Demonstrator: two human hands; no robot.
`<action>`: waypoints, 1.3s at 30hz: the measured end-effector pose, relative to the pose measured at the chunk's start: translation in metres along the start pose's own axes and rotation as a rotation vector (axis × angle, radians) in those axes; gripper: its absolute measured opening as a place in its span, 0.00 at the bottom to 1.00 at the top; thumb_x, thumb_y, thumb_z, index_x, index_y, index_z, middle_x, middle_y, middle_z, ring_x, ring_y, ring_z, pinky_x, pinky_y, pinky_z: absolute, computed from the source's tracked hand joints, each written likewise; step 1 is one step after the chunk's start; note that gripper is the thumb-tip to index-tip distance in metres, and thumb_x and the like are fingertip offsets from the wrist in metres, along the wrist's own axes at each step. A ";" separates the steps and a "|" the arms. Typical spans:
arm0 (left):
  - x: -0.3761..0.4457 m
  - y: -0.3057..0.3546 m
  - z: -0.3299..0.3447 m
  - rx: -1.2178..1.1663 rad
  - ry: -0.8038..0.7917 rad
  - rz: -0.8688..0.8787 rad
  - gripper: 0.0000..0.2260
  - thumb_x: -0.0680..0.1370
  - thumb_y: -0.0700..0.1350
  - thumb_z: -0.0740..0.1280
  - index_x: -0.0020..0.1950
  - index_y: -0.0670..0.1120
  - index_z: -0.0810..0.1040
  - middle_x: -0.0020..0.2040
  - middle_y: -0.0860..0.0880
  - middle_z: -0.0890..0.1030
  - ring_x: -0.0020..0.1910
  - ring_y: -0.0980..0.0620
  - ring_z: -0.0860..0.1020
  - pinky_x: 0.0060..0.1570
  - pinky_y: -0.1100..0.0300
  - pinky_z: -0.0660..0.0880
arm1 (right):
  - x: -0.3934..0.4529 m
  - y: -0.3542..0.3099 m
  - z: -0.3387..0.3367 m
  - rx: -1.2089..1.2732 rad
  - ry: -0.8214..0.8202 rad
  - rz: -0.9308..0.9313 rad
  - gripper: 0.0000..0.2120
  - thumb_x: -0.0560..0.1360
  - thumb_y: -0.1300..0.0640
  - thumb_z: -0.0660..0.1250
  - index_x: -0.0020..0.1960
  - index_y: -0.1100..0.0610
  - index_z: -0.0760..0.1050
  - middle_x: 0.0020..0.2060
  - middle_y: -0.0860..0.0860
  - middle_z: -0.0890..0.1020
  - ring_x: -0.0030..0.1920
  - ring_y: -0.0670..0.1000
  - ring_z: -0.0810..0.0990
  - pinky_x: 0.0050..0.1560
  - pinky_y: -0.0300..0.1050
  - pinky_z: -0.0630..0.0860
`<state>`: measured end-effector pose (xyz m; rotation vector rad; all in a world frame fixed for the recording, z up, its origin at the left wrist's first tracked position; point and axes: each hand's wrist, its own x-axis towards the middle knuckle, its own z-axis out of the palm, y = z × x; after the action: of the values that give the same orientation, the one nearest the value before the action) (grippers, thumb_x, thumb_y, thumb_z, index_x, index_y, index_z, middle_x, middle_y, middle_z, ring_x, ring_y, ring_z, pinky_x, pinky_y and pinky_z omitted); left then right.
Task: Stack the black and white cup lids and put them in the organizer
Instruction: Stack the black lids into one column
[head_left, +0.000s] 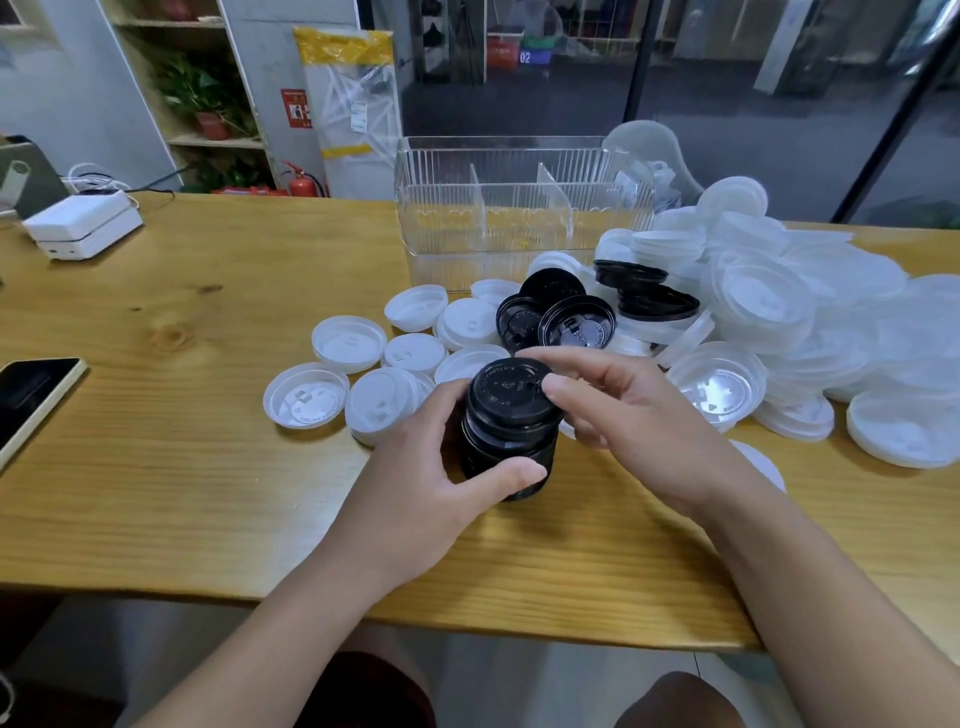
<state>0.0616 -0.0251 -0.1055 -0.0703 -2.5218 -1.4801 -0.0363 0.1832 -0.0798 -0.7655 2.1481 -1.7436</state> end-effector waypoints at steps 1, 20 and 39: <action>0.000 0.000 0.000 0.000 0.006 -0.008 0.28 0.75 0.56 0.82 0.73 0.62 0.77 0.65 0.66 0.84 0.67 0.63 0.81 0.69 0.55 0.77 | -0.001 -0.001 0.001 -0.038 -0.007 -0.021 0.12 0.86 0.55 0.69 0.67 0.48 0.85 0.42 0.49 0.82 0.39 0.47 0.76 0.43 0.40 0.71; 0.000 -0.004 0.001 0.042 0.035 -0.016 0.40 0.69 0.61 0.85 0.76 0.68 0.69 0.66 0.66 0.83 0.69 0.63 0.80 0.70 0.54 0.76 | -0.006 0.001 0.006 -0.455 -0.081 -0.137 0.34 0.76 0.40 0.78 0.79 0.41 0.73 0.66 0.39 0.73 0.58 0.44 0.74 0.58 0.32 0.68; -0.002 0.004 0.000 0.062 -0.037 0.087 0.25 0.80 0.55 0.77 0.71 0.73 0.70 0.65 0.68 0.82 0.67 0.64 0.79 0.61 0.74 0.71 | 0.039 0.046 -0.031 -1.025 0.525 -0.442 0.06 0.77 0.66 0.77 0.52 0.58 0.86 0.54 0.50 0.84 0.55 0.57 0.75 0.56 0.49 0.73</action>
<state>0.0638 -0.0235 -0.1025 -0.1969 -2.5567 -1.3797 -0.0953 0.1929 -0.1121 -1.1494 3.5064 -0.9142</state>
